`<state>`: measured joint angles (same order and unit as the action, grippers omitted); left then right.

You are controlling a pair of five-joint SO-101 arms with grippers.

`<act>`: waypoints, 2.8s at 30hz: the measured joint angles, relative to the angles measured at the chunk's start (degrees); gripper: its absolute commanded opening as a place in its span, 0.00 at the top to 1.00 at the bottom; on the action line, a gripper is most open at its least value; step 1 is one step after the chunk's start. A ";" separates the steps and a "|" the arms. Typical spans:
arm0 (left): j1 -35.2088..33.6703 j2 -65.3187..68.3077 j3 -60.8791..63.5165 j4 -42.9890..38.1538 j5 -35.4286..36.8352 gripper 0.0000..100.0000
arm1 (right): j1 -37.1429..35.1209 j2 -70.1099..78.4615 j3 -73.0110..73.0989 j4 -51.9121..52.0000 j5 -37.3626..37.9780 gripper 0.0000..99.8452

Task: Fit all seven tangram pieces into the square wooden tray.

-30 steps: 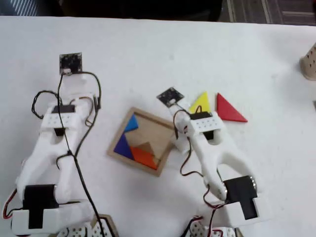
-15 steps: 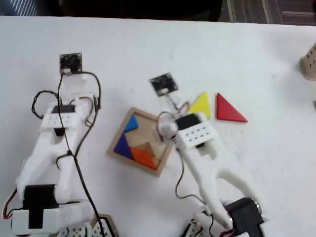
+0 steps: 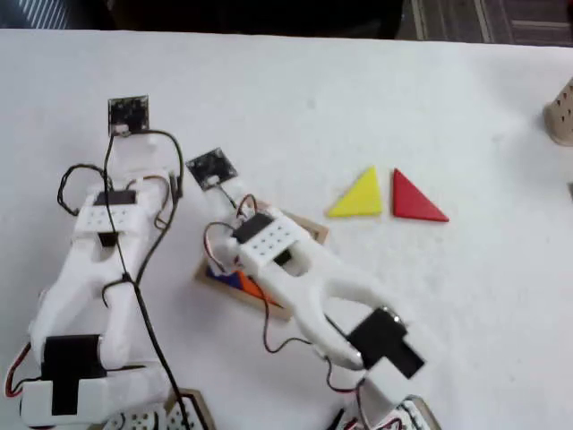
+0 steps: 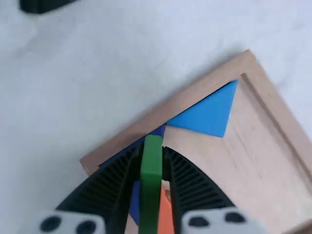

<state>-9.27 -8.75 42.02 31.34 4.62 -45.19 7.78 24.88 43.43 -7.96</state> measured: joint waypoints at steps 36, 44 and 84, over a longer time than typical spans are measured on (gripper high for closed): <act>9.32 -13.27 9.14 3.69 0.00 0.98 | 25.32 -6.24 -8.97 15.03 4.84 0.98; 25.49 -22.95 21.80 -6.77 0.00 0.98 | 32.09 -6.24 -8.97 12.75 0.35 0.98; 34.29 -4.66 16.88 -7.12 8.35 0.98 | 34.64 -6.24 -8.97 11.78 0.35 0.98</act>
<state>25.01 -13.41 58.90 24.22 12.97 -10.55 1.54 15.91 55.21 -7.60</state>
